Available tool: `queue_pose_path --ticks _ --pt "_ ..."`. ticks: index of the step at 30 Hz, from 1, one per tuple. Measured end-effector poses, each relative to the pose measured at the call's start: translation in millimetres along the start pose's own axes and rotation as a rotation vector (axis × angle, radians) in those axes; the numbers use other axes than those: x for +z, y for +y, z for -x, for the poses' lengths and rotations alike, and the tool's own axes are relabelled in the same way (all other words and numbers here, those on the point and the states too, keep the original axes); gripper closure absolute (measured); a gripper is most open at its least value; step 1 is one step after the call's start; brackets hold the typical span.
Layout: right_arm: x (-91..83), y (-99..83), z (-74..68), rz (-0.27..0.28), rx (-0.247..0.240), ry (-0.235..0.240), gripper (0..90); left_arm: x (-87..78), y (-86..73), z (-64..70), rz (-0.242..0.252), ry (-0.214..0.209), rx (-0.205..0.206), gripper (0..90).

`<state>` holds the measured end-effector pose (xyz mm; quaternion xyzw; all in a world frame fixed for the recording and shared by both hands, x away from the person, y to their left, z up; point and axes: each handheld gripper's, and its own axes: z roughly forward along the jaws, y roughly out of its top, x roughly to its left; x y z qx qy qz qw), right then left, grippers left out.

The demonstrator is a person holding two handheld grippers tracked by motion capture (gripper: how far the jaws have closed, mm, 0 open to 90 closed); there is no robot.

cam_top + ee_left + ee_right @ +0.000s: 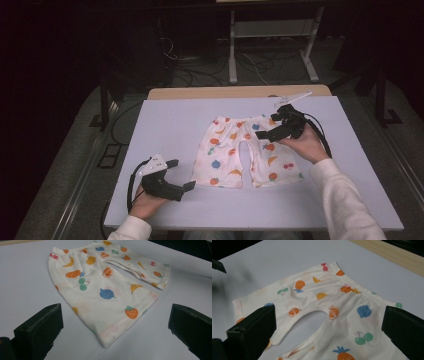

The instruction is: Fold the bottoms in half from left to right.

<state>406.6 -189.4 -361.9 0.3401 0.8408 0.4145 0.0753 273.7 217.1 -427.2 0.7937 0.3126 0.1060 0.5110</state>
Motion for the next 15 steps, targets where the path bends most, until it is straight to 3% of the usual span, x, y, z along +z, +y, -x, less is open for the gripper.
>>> queue_pose_path --ticks 15 --pt "20.7 18.5 -4.1 -0.019 -0.022 0.017 0.0 0.2 0.1 -0.1 0.003 -0.003 -0.004 0.0"
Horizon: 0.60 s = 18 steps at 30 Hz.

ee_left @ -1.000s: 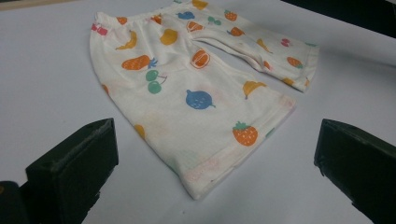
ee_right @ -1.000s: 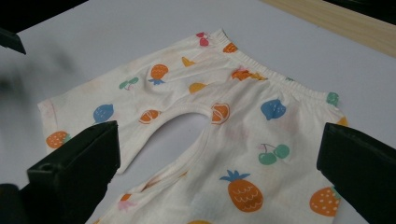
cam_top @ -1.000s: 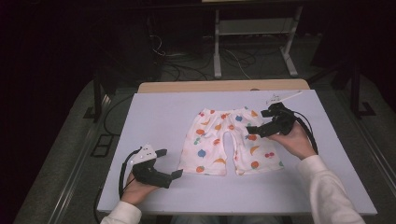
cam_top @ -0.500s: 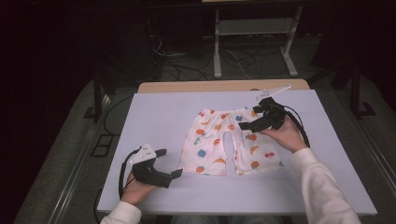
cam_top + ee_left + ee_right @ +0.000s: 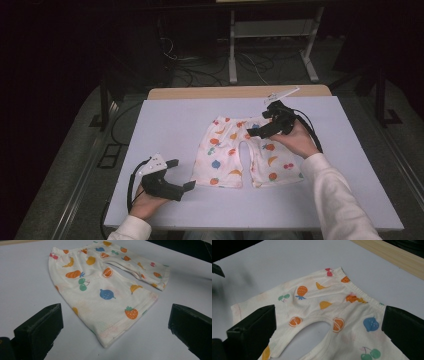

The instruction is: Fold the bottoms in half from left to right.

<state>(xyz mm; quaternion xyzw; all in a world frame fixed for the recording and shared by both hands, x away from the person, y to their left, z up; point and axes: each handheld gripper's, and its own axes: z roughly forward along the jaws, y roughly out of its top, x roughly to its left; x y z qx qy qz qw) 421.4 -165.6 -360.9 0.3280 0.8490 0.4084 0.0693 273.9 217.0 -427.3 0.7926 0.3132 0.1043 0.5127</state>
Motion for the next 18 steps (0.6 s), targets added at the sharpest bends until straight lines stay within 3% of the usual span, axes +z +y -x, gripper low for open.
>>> queue_pose_path --ticks 18 --pt "25.2 18.8 -6.4 -0.011 -0.018 0.028 0.0 1.1 -0.1 0.7 -0.002 -0.004 -0.002 0.0"
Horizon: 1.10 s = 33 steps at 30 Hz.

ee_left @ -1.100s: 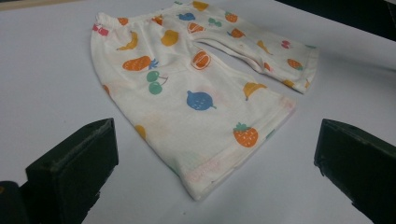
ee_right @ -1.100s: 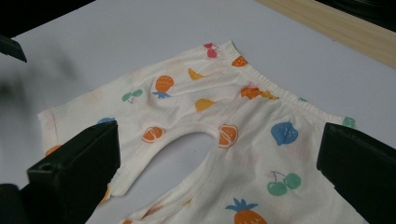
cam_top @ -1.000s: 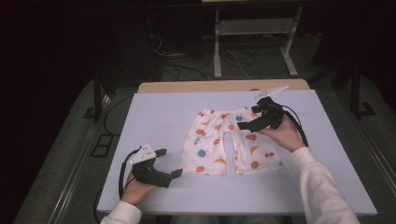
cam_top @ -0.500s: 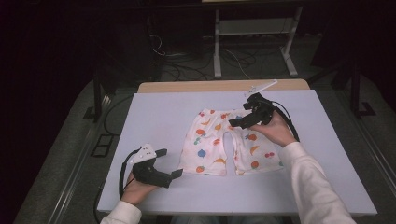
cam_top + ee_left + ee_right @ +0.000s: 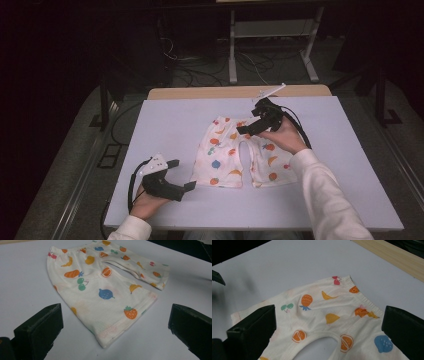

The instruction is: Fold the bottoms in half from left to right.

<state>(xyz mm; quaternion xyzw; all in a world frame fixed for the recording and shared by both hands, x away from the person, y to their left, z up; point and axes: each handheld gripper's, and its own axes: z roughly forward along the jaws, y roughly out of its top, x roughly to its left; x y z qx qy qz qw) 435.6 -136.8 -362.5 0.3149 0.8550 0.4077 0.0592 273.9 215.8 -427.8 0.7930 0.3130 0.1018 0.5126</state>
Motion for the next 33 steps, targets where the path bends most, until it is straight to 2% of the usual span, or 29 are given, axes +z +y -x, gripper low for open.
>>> queue_pose_path --ticks 19,33 --pt "35.0 17.0 0.4 -0.020 0.019 -0.006 0.0 -0.6 0.6 -0.6 0.008 -0.006 -0.002 0.0" --pt "57.8 29.9 9.5 -0.038 0.036 -0.022 0.0 -1.3 0.9 -2.0 0.021 -0.010 -0.012 0.0"
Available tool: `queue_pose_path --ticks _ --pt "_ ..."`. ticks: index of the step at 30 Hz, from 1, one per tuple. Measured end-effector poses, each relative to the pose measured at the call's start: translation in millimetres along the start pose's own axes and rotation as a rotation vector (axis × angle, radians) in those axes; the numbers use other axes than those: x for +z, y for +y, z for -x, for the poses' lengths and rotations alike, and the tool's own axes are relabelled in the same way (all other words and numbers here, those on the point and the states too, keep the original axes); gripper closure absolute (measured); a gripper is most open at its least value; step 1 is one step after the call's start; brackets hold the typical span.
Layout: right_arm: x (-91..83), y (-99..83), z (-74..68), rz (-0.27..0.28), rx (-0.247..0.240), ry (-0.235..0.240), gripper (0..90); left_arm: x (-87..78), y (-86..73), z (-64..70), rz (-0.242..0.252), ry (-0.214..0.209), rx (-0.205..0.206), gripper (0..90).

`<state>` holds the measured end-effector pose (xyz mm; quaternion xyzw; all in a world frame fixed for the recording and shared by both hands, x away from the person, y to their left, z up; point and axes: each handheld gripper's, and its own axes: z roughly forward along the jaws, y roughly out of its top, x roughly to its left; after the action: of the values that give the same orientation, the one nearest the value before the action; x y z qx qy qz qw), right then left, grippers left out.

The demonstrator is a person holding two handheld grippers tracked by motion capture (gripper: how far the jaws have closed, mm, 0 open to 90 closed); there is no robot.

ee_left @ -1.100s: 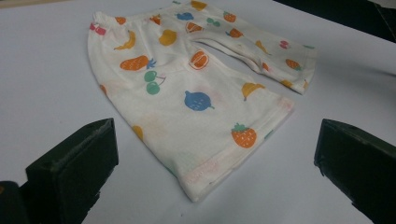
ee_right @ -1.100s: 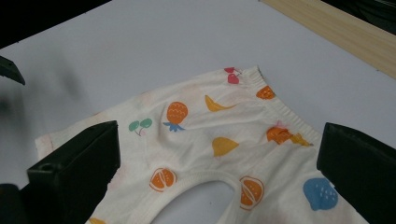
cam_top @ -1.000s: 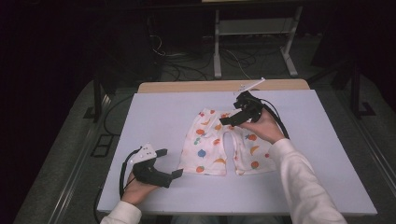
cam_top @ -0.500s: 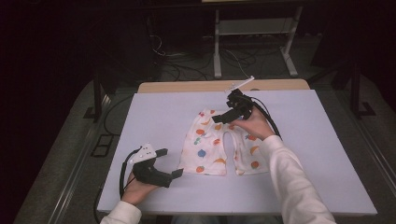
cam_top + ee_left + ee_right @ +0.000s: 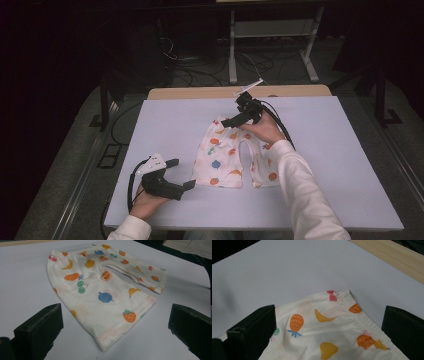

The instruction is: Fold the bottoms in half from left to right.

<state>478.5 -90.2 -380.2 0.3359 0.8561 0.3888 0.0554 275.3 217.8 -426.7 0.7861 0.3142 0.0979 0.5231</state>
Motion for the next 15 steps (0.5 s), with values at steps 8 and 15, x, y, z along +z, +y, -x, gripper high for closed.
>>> queue_pose_path --ticks 8,15 --pt "11.0 9.0 3.2 0.007 0.006 -0.007 0.0 -0.3 0.2 -0.1 0.003 -0.001 -0.002 0.0" --pt "22.4 19.4 2.7 0.005 0.004 -0.003 0.0 -0.5 0.5 -0.4 0.008 0.001 -0.002 0.0"
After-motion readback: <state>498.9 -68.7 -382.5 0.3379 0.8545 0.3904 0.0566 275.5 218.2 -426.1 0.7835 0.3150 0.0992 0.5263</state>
